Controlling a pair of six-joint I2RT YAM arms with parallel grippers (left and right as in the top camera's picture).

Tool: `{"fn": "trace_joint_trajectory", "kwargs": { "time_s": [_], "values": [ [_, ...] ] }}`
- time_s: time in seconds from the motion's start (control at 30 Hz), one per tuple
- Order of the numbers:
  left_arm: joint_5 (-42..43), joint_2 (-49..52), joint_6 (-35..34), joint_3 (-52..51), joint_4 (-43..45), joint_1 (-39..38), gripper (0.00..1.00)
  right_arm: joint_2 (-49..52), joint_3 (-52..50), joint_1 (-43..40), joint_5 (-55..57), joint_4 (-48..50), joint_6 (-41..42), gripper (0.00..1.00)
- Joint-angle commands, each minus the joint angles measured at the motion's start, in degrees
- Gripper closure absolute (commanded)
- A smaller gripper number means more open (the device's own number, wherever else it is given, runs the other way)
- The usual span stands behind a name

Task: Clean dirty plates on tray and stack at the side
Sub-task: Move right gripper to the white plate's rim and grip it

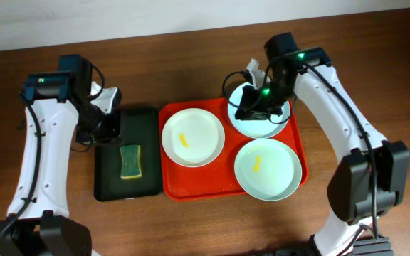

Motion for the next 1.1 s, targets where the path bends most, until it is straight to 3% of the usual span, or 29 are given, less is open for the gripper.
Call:
{"fn": "trace_joint_trajectory", "kwargs": {
  "time_s": [0.0,0.03,0.1,0.13,0.3,0.87,1.07],
  "values": [
    [0.9,-0.07,-1.29,-4.9,4.11,-0.13,1.0,0.59,0.7,4.57,11.39,0.44,1.16,0.77],
    [0.87,-0.07,-1.49,-6.73,5.88,-0.11,1.0,0.59,0.7,5.7,14.12,0.66,1.16,0.7],
    [0.9,-0.07,-2.64,-10.05,8.74,-0.11,0.91,0.59,0.35,7.98,18.1,1.42,1.92,0.65],
    [0.9,-0.07,-2.75,-12.11,10.56,-0.11,0.74,0.59,-0.09,9.46,19.96,2.47,2.64,0.62],
    [0.87,-0.07,-2.78,-14.64,14.4,-0.11,0.57,0.7,-1.42,13.66,25.64,8.02,2.69,0.63],
    [0.87,-0.07,-2.75,-14.64,16.06,-0.11,0.54,1.38,-21.99,14.34,27.98,39.47,5.22,0.69],
    [0.87,-0.07,-2.75,-14.64,16.06,-0.11,0.52,3.8,-22.99,14.36,27.98,42.86,5.22,0.76]
  ]
}}
